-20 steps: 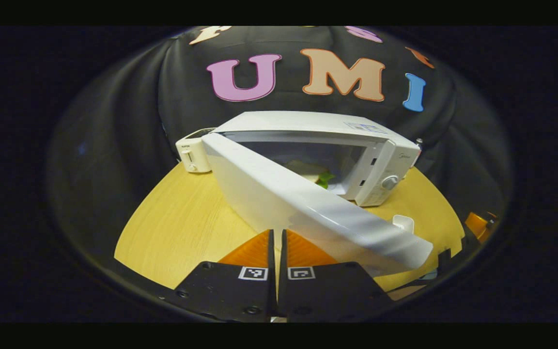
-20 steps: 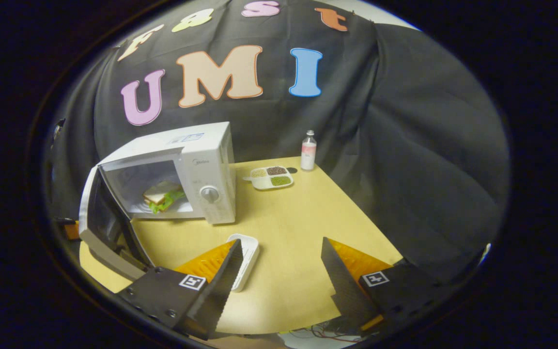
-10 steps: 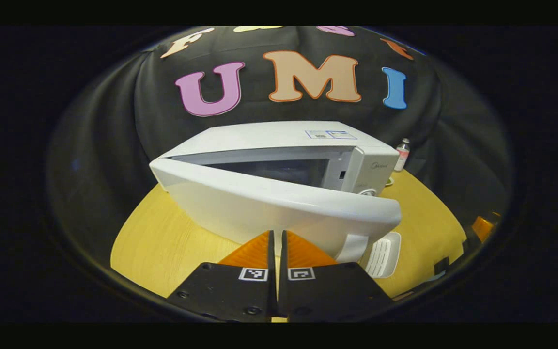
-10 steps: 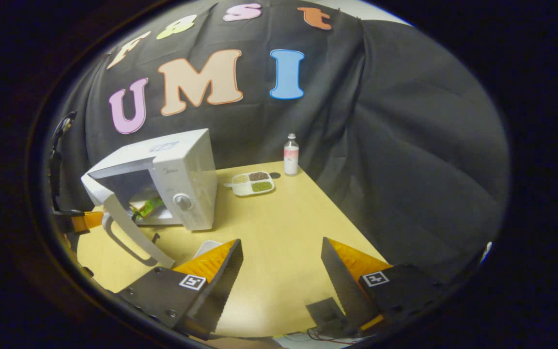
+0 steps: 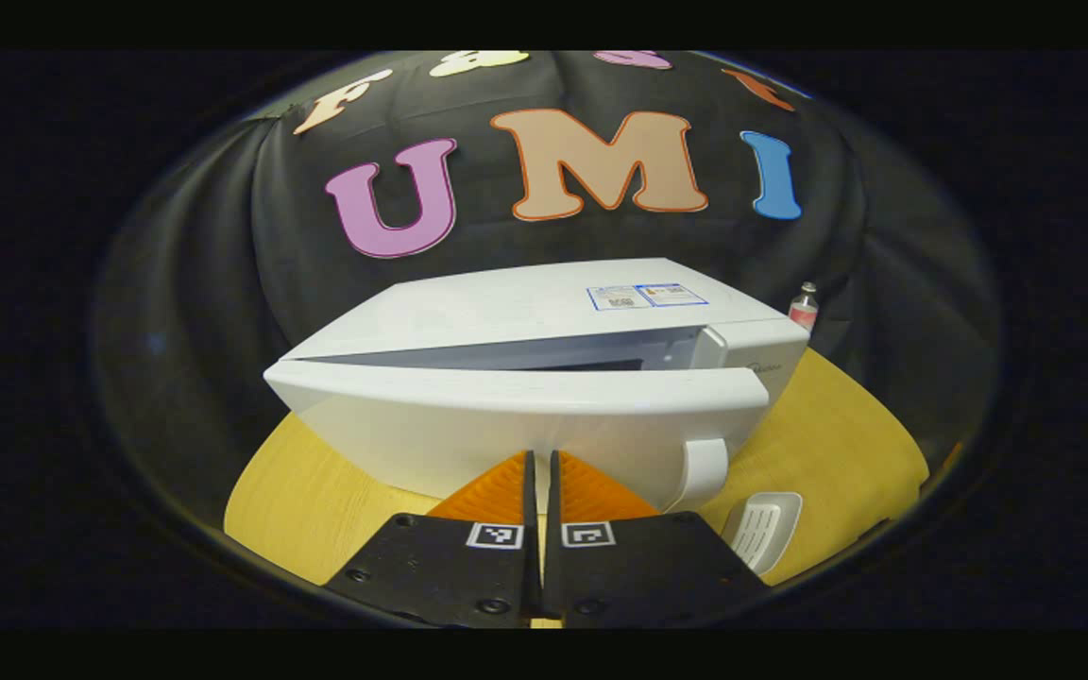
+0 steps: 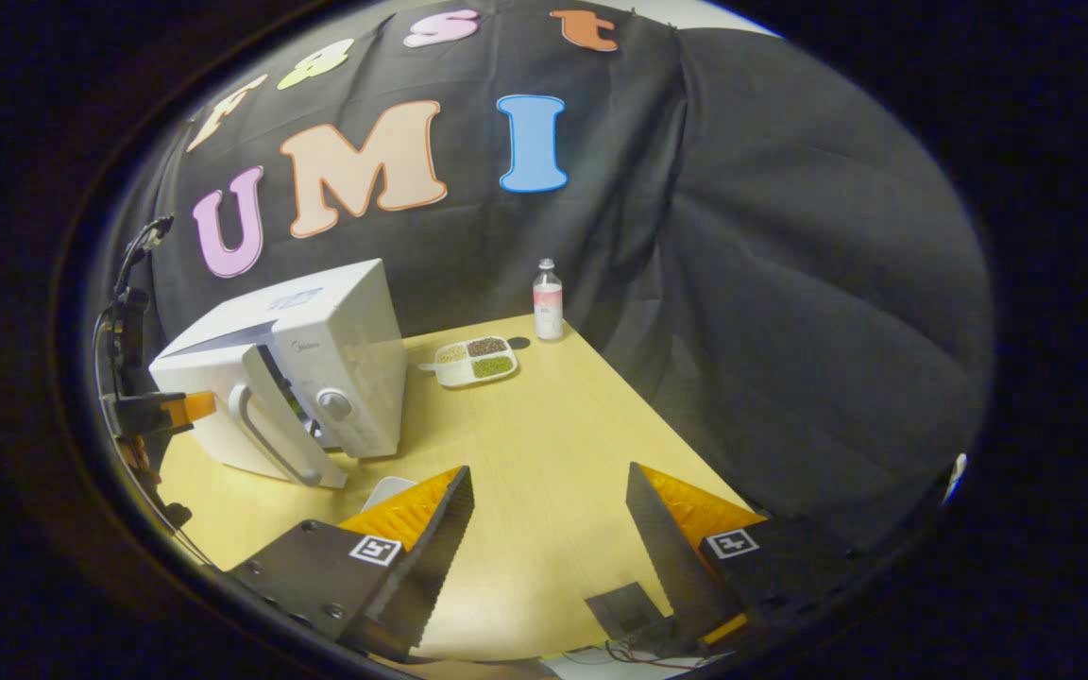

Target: Open the microwave oven with the left hand, put the food in, and close the microwave oven.

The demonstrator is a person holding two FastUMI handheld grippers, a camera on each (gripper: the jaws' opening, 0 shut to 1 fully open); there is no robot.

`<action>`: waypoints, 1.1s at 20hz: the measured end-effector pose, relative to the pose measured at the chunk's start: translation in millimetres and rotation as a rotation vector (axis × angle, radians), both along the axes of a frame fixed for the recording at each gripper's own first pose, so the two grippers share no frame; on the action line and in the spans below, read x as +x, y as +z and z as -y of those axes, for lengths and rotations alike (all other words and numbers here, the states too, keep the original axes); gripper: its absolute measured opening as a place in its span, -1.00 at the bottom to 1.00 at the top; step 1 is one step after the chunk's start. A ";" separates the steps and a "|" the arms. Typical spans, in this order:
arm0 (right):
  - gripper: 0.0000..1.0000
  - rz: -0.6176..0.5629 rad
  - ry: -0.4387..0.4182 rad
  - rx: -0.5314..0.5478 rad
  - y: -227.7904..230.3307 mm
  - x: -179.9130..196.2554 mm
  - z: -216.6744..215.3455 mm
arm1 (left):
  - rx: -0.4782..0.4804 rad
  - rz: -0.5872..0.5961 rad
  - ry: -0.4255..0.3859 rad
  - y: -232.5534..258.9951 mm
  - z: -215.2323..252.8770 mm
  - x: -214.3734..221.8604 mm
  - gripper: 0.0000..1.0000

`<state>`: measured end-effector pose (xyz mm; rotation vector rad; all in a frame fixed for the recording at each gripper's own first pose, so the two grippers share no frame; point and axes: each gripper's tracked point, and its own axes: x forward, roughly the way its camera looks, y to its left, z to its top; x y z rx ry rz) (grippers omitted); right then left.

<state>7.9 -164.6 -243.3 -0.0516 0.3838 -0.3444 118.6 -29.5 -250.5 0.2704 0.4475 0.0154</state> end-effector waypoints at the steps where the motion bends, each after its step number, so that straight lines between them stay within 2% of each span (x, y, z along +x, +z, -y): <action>1: 0.86 -0.004 -0.002 0.003 -1.7 -0.3 0.2 | -0.008 0.010 0.004 0.9 1.6 6.9 -0.99; 5: 0.86 -0.022 0.000 0.018 -9.0 -0.3 0.4 | -0.053 0.031 0.031 3.0 12.5 29.7 -0.99; 6: 1.00 -0.026 0.001 0.021 -10.7 0.6 0.3 | -0.078 0.030 0.049 -0.1 14.2 29.5 -0.99; 7: 0.86 -0.030 0.001 0.024 -12.3 1.1 0.3 | -0.104 0.026 0.051 -3.5 16.7 28.8 -1.00; 8: 0.86 -0.031 0.004 0.028 -13.4 0.8 -0.7 | -0.117 0.017 0.060 -7.1 15.4 28.1 -1.00; 9: 1.00 -0.033 0.007 0.032 -14.2 1.5 -2.2 | -0.125 0.013 0.079 -8.9 12.2 28.4 -1.00; 10: 0.86 -0.035 0.012 0.035 -16.1 3.2 -3.7 | -0.136 0.016 0.092 -9.6 11.2 29.5 -0.99; 11: 0.86 -0.038 0.017 0.036 -16.6 4.2 -5.4 | -0.144 0.019 0.098 -9.4 10.4 29.6 -0.99; 22: 0.86 -0.053 0.027 0.046 -24.2 11.1 -7.9 | -0.113 0.032 0.118 -9.5 9.7 32.7 -1.00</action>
